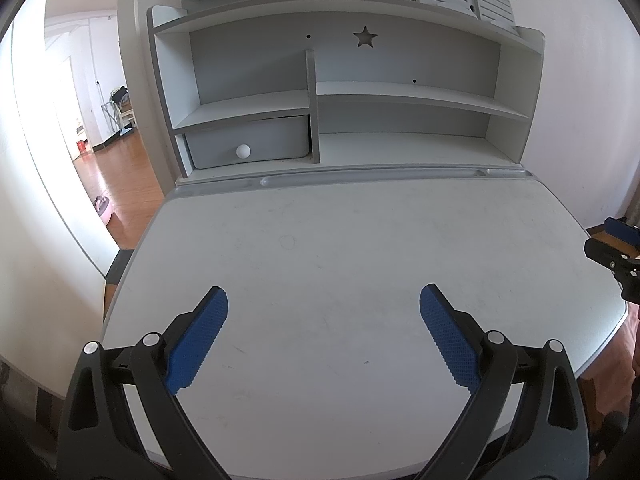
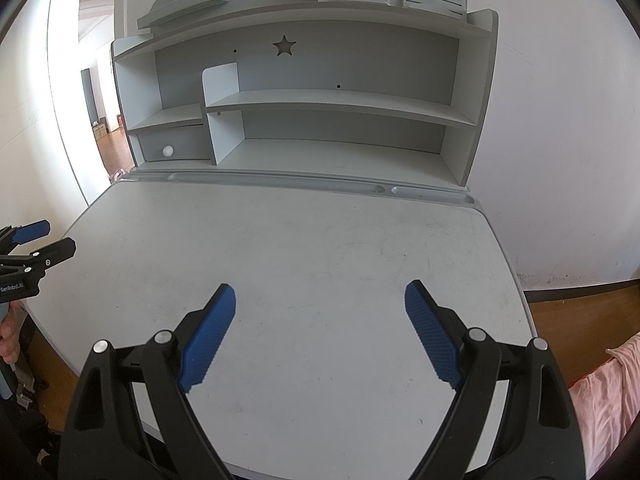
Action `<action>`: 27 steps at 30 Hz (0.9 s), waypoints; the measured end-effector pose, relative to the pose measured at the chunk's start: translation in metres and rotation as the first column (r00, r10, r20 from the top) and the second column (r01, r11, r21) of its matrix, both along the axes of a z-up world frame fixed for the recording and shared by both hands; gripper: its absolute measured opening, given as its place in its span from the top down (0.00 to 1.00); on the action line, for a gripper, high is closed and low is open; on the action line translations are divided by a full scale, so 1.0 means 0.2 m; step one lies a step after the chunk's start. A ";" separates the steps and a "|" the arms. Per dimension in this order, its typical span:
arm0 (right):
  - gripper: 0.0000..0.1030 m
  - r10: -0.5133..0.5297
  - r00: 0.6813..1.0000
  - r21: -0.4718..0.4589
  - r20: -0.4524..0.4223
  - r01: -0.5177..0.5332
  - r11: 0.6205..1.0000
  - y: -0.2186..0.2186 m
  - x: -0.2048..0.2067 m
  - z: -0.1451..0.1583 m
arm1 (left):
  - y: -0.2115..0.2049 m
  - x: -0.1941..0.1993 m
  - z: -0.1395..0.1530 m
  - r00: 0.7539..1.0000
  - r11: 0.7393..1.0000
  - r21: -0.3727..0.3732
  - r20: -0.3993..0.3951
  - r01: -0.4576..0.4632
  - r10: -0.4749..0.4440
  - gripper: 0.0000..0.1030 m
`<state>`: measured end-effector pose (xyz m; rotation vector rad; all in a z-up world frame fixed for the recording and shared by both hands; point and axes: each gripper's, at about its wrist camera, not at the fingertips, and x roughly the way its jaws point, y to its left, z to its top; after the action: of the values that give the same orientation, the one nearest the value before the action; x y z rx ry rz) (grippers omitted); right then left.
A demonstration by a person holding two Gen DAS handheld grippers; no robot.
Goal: Collect trash
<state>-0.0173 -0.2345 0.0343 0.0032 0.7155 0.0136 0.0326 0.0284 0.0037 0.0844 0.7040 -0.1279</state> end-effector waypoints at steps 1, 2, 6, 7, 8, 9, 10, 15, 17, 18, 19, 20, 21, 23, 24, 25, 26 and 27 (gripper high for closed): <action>0.19 0.000 1.000 0.000 0.000 0.000 1.000 0.00 0.00 0.00 | 0.00 0.00 0.00 1.000 1.000 0.000 0.000 0.000 0.000 0.09; 0.19 0.000 1.000 0.001 0.000 0.000 1.000 0.00 0.00 0.00 | 0.00 0.00 0.00 1.000 1.000 0.000 0.000 0.000 0.000 0.09; 0.19 0.001 1.000 0.000 0.000 -0.001 1.000 0.00 0.00 0.00 | 0.00 0.01 0.00 1.000 1.000 0.001 -0.001 0.003 -0.003 0.09; 0.19 0.001 1.000 -0.001 0.001 -0.001 1.000 0.00 0.00 0.00 | 0.00 0.01 0.00 1.000 1.000 0.001 0.000 0.002 -0.002 0.09; 0.19 0.001 1.000 -0.001 0.000 -0.001 1.000 0.00 0.00 0.00 | 0.00 0.01 0.00 1.000 1.000 0.001 0.000 0.002 -0.002 0.09; 0.19 0.000 1.000 0.000 0.000 0.000 1.000 0.00 0.00 0.00 | 0.00 0.00 0.00 1.000 1.000 0.000 -0.001 0.002 -0.002 0.09; 0.19 0.000 1.000 0.000 0.000 0.000 1.000 0.00 0.00 0.00 | 0.00 0.00 0.00 1.000 1.000 0.000 0.000 0.001 -0.001 0.09; 0.19 0.000 1.000 -0.001 0.000 0.000 1.000 0.00 0.00 0.00 | 0.00 0.00 0.00 1.000 1.000 0.000 -0.001 0.000 0.000 0.09; 0.19 0.000 1.000 0.000 0.000 0.000 1.000 0.00 0.00 0.00 | 0.00 0.00 0.00 1.000 1.000 -0.001 -0.002 0.001 -0.001 0.09; 0.19 0.000 1.000 -0.001 0.000 0.000 1.000 0.00 0.00 0.00 | 0.00 0.00 0.00 1.000 1.000 -0.001 -0.002 0.000 0.000 0.09; 0.19 0.000 1.000 -0.002 0.000 0.000 1.000 0.00 0.00 0.00 | 0.00 0.00 0.00 1.000 1.000 -0.002 -0.001 0.002 -0.002 0.09; 0.19 0.000 1.000 -0.001 0.000 0.000 1.000 0.00 0.00 0.00 | 0.00 0.00 0.00 1.000 1.000 -0.001 -0.001 0.002 -0.002 0.09; 0.19 0.000 1.000 0.000 0.000 0.000 1.000 0.00 0.00 0.00 | 0.00 0.00 0.00 1.000 1.000 -0.001 -0.001 0.001 -0.001 0.09; 0.19 0.000 1.000 -0.002 0.000 0.000 1.000 0.00 0.00 0.00 | 0.00 0.01 0.00 1.000 1.000 -0.001 -0.002 0.003 -0.003 0.09; 0.19 0.000 1.000 -0.001 0.000 0.000 1.000 0.00 0.00 0.00 | 0.00 0.00 0.00 1.000 1.000 -0.001 -0.003 0.001 -0.001 0.09; 0.19 0.001 1.000 -0.001 0.000 -0.001 1.000 0.00 0.00 0.00 | 0.00 0.00 -0.01 1.000 1.000 -0.001 -0.004 -0.001 0.001 0.09; 0.19 0.001 1.000 -0.001 0.000 -0.001 1.000 0.00 0.00 0.00 | 0.00 -0.01 -0.01 1.000 1.000 -0.002 -0.003 -0.003 0.003 0.09; 0.19 0.000 1.000 -0.002 0.001 0.000 1.000 0.00 0.00 0.00 | 0.00 0.00 -0.01 1.000 1.000 -0.002 -0.003 -0.002 0.002 0.09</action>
<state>-0.0174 -0.2347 0.0346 0.0015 0.7148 0.0135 0.0318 0.0277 0.0025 0.0814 0.7070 -0.1268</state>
